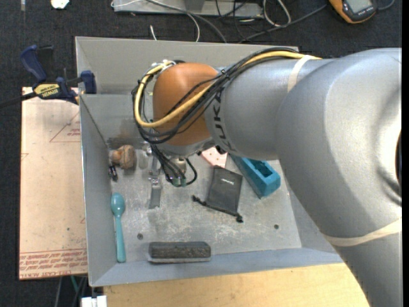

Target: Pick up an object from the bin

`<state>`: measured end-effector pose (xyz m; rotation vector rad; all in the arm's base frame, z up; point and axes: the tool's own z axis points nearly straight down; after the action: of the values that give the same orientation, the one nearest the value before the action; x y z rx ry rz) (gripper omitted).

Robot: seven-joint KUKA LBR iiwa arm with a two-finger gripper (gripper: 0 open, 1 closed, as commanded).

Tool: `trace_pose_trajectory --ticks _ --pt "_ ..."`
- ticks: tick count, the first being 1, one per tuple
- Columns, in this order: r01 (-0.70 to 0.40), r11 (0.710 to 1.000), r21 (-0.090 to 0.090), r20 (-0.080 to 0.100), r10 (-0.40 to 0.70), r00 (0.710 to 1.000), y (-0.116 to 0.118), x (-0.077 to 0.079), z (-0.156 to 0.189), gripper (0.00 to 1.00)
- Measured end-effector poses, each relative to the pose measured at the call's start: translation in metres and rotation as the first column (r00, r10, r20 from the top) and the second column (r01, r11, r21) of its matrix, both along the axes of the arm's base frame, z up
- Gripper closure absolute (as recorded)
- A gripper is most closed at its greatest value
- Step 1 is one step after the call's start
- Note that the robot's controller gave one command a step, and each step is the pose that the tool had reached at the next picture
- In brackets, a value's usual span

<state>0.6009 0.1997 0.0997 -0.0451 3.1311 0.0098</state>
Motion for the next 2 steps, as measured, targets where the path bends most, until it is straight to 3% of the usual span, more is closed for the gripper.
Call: trace_pose_trajectory --ticks 1,2 --pt "-0.143 0.99 -0.002 -0.001 0.143 0.99 -0.016 -0.001 -0.028 0.0" --pt "0.042 0.999 -0.001 -0.007 -0.042 0.999 -0.079 -0.01 -0.028 0.0"
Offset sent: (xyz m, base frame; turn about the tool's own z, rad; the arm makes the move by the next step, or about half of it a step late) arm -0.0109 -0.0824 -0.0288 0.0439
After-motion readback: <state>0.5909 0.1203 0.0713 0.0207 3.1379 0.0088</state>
